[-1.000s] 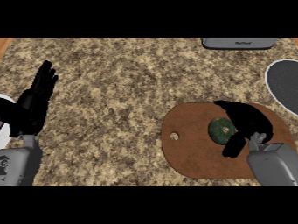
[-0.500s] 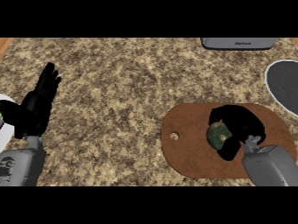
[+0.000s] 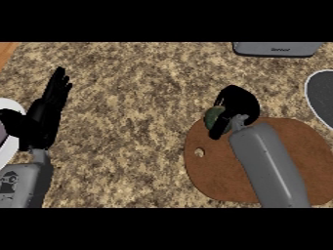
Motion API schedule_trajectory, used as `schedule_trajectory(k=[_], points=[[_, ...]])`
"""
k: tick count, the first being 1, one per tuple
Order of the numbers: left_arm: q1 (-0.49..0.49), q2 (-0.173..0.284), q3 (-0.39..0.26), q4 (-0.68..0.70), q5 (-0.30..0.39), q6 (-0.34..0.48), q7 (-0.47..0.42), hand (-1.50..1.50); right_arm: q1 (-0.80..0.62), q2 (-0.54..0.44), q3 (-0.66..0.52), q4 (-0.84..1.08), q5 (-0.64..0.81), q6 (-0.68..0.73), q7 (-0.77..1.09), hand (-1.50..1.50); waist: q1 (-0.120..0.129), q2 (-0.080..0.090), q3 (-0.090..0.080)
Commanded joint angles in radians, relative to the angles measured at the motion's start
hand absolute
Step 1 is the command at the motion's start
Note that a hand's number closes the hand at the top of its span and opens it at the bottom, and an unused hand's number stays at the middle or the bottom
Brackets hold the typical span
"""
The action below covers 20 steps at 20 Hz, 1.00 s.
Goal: Pick the squash from the cutting board and place it in the pan
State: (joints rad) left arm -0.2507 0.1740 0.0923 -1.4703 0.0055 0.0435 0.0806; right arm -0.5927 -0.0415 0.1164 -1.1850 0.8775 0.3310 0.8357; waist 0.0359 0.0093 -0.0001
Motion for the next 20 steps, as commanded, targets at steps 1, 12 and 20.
schedule_trajectory(k=[1,12,20], points=[[-0.008,0.037,0.020,-0.036,0.013,-0.019,0.029,0.00,-0.114,0.039,-0.007,0.117,0.128,-0.205,0.084,1.50,0.005,-0.002,0.001],[0.027,0.001,0.009,-0.014,-0.005,0.006,0.005,0.00,-0.248,-0.063,-0.011,-0.024,0.343,-0.379,0.179,1.50,-0.031,-0.011,0.000],[0.002,-0.020,-0.006,-0.010,-0.021,0.024,0.011,0.00,-0.209,-0.169,-0.244,-0.066,0.195,-0.594,0.025,1.50,-0.032,-0.006,0.002]])
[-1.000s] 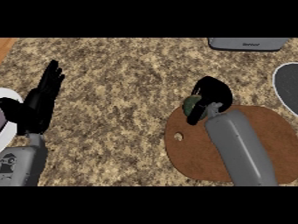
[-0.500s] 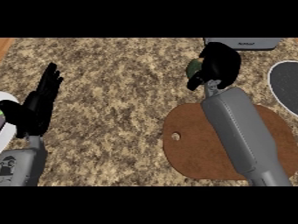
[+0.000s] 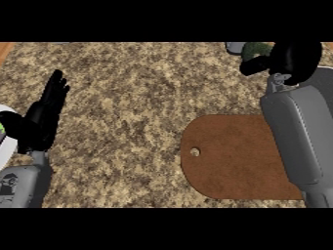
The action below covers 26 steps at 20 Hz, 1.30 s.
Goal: Pick the squash from the cutting board and place it in the pan
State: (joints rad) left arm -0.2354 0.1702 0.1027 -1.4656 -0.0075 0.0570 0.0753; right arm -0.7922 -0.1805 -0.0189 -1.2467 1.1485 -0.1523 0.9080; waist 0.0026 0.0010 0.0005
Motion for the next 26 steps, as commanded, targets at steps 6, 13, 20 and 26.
schedule_trajectory(k=[6,13,20,26], points=[[-0.027,0.023,0.020,-0.019,-0.003,0.007,0.028,0.00,0.092,-0.217,-0.256,0.088,-0.195,-0.171,-0.277,1.50,-0.001,0.003,0.001],[0.008,-0.027,-0.016,-0.032,-0.005,0.010,0.020,0.00,0.156,-0.340,-0.332,0.363,-0.196,-0.286,-0.487,1.50,0.011,0.007,0.001],[-0.064,0.008,-0.003,-0.006,0.003,-0.017,0.048,0.00,0.105,-0.487,-0.433,0.728,-0.211,-0.429,-0.686,1.50,0.032,0.017,0.003],[-0.040,-0.001,-0.006,-0.013,0.015,-0.031,0.024,0.00,0.098,-0.528,-0.533,0.892,-0.302,-0.493,-0.837,1.50,0.054,0.026,0.007]])
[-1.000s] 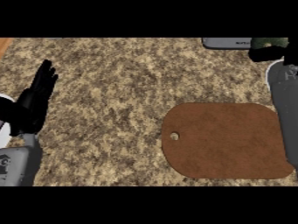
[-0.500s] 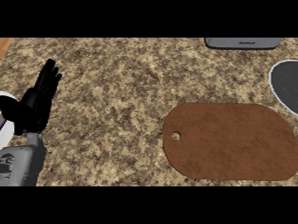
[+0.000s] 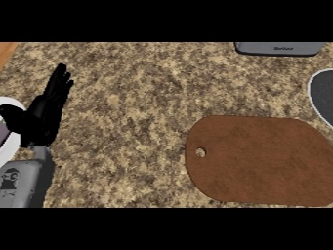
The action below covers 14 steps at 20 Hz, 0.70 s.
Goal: Pick the squash from the cutting board and place it in the pan
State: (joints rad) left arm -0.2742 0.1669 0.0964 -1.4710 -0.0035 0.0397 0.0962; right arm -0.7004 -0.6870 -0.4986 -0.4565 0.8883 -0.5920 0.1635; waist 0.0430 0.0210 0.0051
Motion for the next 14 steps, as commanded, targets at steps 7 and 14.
schedule_trajectory(k=[7,14], points=[[-0.025,-0.015,0.005,0.021,-0.005,0.020,-0.007,0.00,-0.015,0.010,-0.184,0.203,-0.233,0.228,-0.197,-1.50,-0.001,0.006,0.005],[0.026,-0.006,-0.013,0.014,-0.013,-0.012,-0.052,0.00,-0.011,-0.037,-0.234,0.224,-0.276,0.224,-0.334,-1.50,0.016,0.007,0.003]])
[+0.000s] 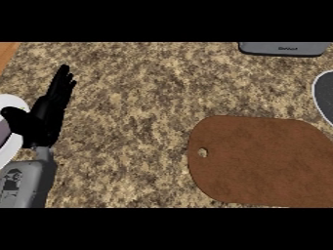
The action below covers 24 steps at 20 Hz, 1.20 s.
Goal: Pick the squash from the cutting board and place it in the pan
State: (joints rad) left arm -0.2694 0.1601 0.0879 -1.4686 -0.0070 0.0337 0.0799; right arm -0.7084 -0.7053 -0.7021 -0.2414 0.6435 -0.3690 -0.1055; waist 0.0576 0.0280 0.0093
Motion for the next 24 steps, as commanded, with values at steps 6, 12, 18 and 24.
schedule_trajectory(k=[6,12,18,24], points=[[0.017,-0.016,0.004,0.026,-0.021,0.029,-0.033,0.00,0.014,0.043,-0.172,-0.063,-0.193,-0.085,-0.272,-1.50,-0.031,-0.015,-0.004],[0.017,0.005,0.042,0.019,0.001,0.030,0.003,0.00,0.117,0.057,-0.237,-0.110,-0.340,0.176,-0.385,-1.50,-0.073,-0.034,-0.010],[0.064,0.022,0.058,0.009,-0.007,0.032,-0.012,0.00,0.269,0.140,-0.220,-0.325,-0.419,0.330,-0.405,-1.50,-0.097,-0.043,-0.014],[0.085,0.053,0.086,0.008,0.023,-0.003,-0.013,0.00,0.416,0.217,-0.209,-0.605,-0.463,0.403,-0.299,-1.50,-0.117,-0.050,-0.017]])
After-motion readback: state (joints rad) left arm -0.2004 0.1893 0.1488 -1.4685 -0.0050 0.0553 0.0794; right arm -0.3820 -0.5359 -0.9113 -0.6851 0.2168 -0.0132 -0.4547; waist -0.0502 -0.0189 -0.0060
